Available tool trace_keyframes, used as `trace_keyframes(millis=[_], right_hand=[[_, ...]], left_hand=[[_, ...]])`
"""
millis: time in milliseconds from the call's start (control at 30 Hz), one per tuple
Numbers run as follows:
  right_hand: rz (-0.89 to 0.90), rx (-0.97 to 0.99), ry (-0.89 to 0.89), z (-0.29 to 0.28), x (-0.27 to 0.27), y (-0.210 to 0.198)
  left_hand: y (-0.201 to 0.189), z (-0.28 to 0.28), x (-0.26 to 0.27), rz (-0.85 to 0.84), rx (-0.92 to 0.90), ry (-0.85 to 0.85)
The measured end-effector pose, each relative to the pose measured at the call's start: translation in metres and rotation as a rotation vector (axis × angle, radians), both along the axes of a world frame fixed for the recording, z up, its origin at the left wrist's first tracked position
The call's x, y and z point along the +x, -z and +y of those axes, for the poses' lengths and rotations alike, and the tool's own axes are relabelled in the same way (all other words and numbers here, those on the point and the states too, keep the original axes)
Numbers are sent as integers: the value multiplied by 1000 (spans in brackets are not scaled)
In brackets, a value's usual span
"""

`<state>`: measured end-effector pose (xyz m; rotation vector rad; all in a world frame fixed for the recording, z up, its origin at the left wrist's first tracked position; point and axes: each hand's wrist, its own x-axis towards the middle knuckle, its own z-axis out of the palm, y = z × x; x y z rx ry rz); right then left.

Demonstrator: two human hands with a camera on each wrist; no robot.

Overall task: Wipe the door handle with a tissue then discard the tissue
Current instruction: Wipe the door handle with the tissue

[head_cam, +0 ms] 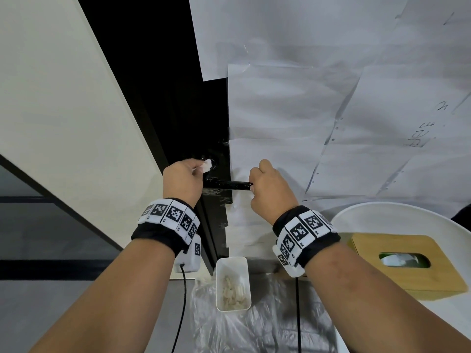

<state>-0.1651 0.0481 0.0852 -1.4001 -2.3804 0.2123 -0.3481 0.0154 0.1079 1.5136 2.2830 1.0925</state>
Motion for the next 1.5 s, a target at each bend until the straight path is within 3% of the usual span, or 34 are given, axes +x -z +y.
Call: trace_keyframes(millis=[200,333,400,567,900,1000,1133,1233,1367,1500], right_hand=[[4,-2,6,1,-1,0],[6,-5,0,0,-1,0],[7,-7,4,0,-1,0],[11,-6,11,-1,-1,0],[14,-7,6,-2,-1,0],[20,-8,2,-2,0,1],[23,-2,1,-1,0,2],[20,-14,5,-2,0,1],[14,-14,5,-2,-1,0],[11,-16,2,-1,0,1]], left_hand=[[1,-2,-2,124,-70,149],[-13,-8,-3,335,-172,268],[-20,-9,-2,388,-215,250],[-12,-5,4,418,-49,217],[3,-5,19,532,-157,206],[-3,-9,12,404,-160,198],[7,-19,-1,65,-283,131],[19,-22,-6,-152,-193,17],[12,-22,-9,-271,3,-128],[5,-15,-4,-405,15,-116]])
